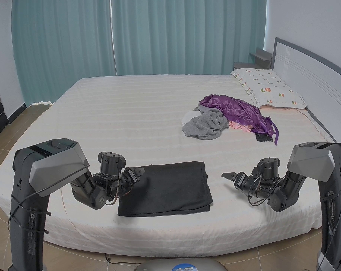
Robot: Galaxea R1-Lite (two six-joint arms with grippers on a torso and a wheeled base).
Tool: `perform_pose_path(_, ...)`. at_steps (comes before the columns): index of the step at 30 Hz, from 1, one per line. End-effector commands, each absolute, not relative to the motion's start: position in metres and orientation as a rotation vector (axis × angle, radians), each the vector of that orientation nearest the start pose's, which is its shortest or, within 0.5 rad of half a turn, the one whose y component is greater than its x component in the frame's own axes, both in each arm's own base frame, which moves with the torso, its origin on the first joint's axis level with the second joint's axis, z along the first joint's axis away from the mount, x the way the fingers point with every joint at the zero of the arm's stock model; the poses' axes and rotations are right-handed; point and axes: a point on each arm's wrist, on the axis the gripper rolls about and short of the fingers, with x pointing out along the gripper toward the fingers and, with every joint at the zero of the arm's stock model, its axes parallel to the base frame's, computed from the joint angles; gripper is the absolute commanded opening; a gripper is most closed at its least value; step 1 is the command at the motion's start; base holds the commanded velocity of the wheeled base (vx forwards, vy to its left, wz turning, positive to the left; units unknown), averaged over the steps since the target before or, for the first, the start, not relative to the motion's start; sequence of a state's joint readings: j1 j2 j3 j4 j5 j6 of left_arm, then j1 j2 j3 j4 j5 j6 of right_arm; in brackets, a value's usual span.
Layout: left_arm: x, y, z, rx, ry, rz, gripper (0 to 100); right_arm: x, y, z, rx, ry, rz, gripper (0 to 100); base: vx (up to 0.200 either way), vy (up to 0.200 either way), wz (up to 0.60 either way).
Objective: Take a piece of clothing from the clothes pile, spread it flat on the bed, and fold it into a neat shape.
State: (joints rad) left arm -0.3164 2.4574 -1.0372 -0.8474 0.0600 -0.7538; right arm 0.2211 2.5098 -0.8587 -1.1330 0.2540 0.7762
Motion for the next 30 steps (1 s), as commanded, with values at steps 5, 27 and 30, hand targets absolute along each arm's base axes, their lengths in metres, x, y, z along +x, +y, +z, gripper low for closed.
perform_pose_path(5,0.402,-0.116,-0.026,-0.631,0.614,0.013,100,0.380,0.092,-0.056,0.751,0.685,0.236,100,0.000,0.000,0.00)
perform_pose_path(27,0.395,-0.120,-0.058,-0.480,0.675,0.037,0,0.379,0.092,-0.056,0.750,0.685,0.234,100,0.000,0.000,0.00)
perform_pose_path(30,0.397,-0.120,-0.057,-0.487,0.666,0.036,0,0.379,0.092,-0.056,0.750,0.685,0.234,100,0.000,0.000,0.00)
